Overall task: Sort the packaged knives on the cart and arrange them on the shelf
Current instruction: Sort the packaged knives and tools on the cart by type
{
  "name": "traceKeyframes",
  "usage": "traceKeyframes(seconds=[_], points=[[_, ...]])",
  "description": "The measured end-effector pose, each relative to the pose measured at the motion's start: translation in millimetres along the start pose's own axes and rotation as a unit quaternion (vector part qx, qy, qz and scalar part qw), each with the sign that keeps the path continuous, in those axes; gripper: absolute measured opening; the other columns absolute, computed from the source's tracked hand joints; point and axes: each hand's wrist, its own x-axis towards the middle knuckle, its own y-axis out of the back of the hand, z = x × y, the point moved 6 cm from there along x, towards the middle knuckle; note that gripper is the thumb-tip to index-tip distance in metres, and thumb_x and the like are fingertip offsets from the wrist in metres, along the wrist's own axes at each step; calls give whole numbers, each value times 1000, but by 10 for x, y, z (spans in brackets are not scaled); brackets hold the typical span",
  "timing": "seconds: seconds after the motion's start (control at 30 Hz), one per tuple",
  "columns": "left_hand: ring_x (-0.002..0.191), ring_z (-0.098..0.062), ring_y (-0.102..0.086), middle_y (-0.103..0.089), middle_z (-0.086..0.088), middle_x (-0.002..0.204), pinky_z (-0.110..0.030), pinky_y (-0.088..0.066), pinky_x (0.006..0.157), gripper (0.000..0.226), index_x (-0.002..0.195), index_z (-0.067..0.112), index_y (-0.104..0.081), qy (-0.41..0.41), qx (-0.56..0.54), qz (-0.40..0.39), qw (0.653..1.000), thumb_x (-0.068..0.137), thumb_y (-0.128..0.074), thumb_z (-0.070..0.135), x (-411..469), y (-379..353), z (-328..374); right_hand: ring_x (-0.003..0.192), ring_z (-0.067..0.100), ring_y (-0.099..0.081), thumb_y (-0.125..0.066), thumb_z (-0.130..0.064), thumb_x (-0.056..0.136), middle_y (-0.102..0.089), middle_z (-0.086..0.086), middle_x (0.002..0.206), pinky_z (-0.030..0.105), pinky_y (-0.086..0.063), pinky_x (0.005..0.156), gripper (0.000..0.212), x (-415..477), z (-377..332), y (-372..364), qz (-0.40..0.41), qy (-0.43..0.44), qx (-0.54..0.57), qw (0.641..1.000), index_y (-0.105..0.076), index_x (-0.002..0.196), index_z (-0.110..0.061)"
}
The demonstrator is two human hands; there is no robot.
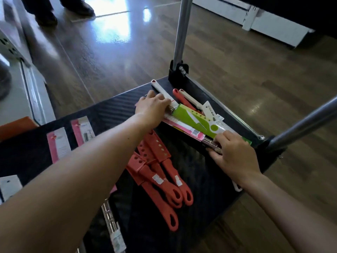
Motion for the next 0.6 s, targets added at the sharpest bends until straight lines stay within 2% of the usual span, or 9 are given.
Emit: traceKeyframes(seconds=[0.13, 0.3, 0.4, 0.47, 0.6], points=[[126, -24, -39, -53, 2, 130, -35, -34, 96, 31, 124, 21, -51, -37, 60, 54, 996, 95, -45, 15, -33, 131, -36, 69, 23, -62, -80, -25, 68, -63, 3, 75, 22, -36, 54, 23, 15, 15, -4, 4, -18, 19, 1000, -66, 78, -11], [125, -26, -45, -48, -5, 132, -33, -33, 103, 38, 129, 14, -45, -39, 43, 64, 996, 91, -46, 7, -258, 103, -78, 62, 22, -63, -79, -27, 70, -64, 1, 77, 16, -30, 48, 21, -62, -123, 17, -21, -7, 4, 1000, -70, 82, -13], [128, -30, -43, -45, -13, 133, -35, -33, 102, 33, 127, 7, -48, -39, 22, 67, 997, 95, -40, 9, -378, 92, -111, 85, 22, -62, -60, -39, 86, -63, 1, 93, 25, -35, 58, 26, -74, -181, 15, -77, -46, 2, 996, -63, 97, -16], [126, -29, -43, -44, -13, 133, -36, -36, 98, 32, 127, 6, -48, -6, 8, 65, 998, 96, -40, 11, -499, 88, -182, 89, 23, -59, -53, -43, 89, -62, 2, 91, 27, -35, 63, 27, -61, -238, 34, -110, -68, 3, 992, -58, 98, -18], [115, -29, -49, -46, -10, 124, -40, -43, 86, 23, 117, 6, -52, 78, -59, 75, 992, 96, -43, 11, -807, 143, -345, 79, 22, -55, -53, -45, 88, -55, 0, 77, 29, -38, 66, 26, 24, -389, 17, -176, -142, 90, 970, -52, 88, -19]])
